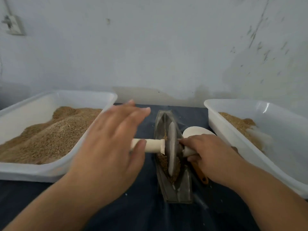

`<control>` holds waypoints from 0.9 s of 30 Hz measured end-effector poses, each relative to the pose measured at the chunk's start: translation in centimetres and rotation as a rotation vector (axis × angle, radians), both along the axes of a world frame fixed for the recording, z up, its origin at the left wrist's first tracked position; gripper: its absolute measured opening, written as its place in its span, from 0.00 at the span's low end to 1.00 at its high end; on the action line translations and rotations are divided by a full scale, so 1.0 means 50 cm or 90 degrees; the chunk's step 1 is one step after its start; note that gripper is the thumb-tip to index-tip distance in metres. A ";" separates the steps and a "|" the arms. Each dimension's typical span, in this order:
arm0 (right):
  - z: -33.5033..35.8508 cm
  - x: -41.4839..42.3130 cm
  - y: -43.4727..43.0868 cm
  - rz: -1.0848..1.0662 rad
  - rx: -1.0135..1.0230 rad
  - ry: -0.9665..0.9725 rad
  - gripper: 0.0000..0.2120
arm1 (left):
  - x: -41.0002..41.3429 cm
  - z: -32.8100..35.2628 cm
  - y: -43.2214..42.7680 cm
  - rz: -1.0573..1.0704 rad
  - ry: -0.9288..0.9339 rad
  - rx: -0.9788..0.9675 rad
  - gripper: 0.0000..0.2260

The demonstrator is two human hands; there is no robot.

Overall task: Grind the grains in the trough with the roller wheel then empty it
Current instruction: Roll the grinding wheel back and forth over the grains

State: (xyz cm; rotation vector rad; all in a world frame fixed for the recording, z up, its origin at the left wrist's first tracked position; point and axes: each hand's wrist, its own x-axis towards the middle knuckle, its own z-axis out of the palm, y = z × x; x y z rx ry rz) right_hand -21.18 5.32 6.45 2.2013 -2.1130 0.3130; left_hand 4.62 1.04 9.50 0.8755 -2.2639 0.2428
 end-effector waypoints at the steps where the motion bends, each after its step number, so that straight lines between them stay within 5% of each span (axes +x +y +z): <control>1: 0.000 -0.003 0.004 0.012 -0.007 0.018 0.23 | -0.008 -0.015 -0.010 0.033 -0.065 0.007 0.30; 4: 0.000 -0.018 0.021 0.012 -0.012 0.062 0.27 | -0.027 -0.057 -0.047 0.144 -0.298 0.144 0.37; 7: -0.002 -0.016 0.039 -0.048 -0.008 0.068 0.35 | -0.034 -0.093 -0.061 0.148 -0.358 0.177 0.35; 11: -0.018 0.005 0.043 -0.071 -0.030 0.115 0.38 | -0.042 -0.137 -0.073 0.089 -0.260 0.099 0.27; 14: -0.021 0.005 0.013 -0.087 -0.055 0.119 0.37 | -0.047 -0.135 -0.099 0.099 -0.275 0.153 0.25; 19: -0.028 -0.042 -0.106 -0.118 -0.010 0.054 0.35 | -0.109 -0.123 -0.211 0.142 -0.306 0.145 0.38; 27: -0.015 -0.070 -0.218 -0.165 -0.003 0.020 0.37 | -0.169 -0.105 -0.311 0.208 -0.288 0.188 0.40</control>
